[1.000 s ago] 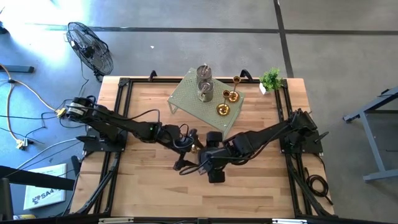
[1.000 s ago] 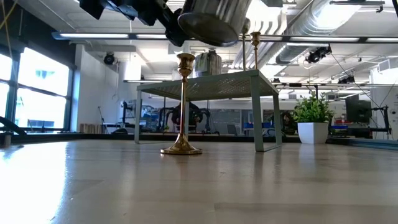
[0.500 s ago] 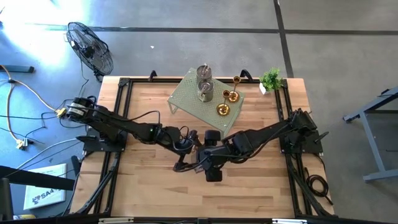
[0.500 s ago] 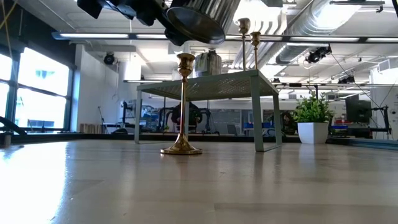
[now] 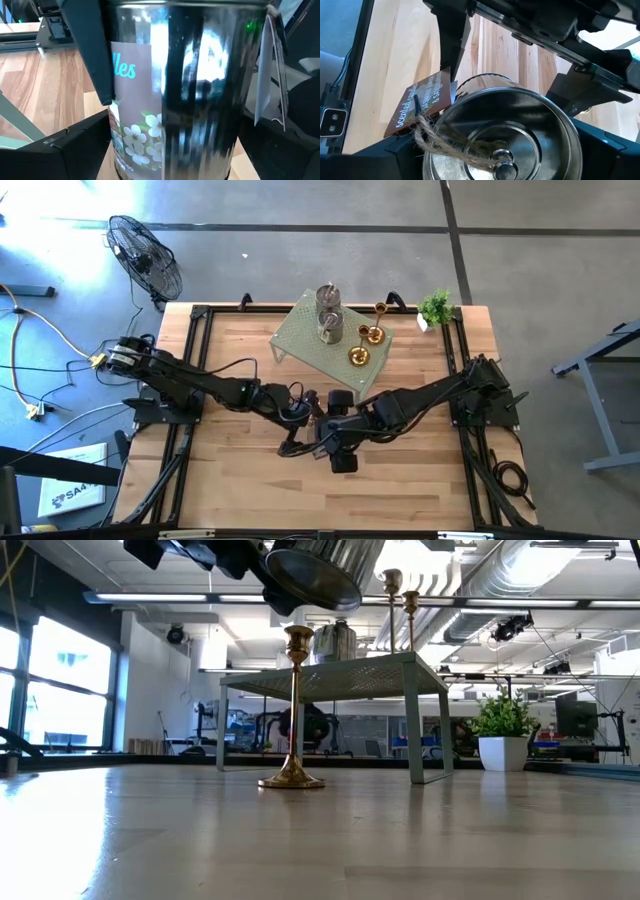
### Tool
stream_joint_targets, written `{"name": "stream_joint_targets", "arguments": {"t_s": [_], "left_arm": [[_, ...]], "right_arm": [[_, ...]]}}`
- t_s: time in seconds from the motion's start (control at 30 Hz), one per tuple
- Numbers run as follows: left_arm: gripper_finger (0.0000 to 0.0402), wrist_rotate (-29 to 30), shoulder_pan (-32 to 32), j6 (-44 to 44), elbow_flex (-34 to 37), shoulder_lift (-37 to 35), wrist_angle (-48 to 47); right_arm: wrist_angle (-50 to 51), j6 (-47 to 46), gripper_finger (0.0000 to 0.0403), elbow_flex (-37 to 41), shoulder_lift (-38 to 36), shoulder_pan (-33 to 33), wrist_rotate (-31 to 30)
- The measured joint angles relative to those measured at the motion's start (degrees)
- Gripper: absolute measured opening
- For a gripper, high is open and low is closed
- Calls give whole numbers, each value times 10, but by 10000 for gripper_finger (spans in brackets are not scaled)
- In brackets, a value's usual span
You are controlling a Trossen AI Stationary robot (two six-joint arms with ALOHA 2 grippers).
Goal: Pick & Place candle stick holders
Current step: Put the brown scented candle on the shelf
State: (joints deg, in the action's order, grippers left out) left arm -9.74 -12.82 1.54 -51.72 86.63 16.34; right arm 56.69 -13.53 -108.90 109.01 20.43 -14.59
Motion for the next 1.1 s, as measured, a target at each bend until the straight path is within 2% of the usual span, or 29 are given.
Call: {"name": "stream_joint_targets", "arguments": {"t_s": [0.6, 0.67, 0.8, 1.0, 1.1], "left_arm": [[398, 41, 0, 2, 0, 0, 2], [391, 42, 0, -1, 0, 0, 2], [351, 43, 0, -9, 0, -1, 2], [351, 50, 0, -11, 0, -1, 2], [351, 53, 0, -14, 0, -1, 2]], "right_arm": [[-16, 17, 344, 0, 0, -7, -2], [-18, 20, 344, 0, 0, -7, -2], [-20, 21, 344, 1, 0, -7, -4], [-20, 24, 344, 1, 0, -9, -5], [-20, 28, 364, 1, 1, -9, -9]]}}
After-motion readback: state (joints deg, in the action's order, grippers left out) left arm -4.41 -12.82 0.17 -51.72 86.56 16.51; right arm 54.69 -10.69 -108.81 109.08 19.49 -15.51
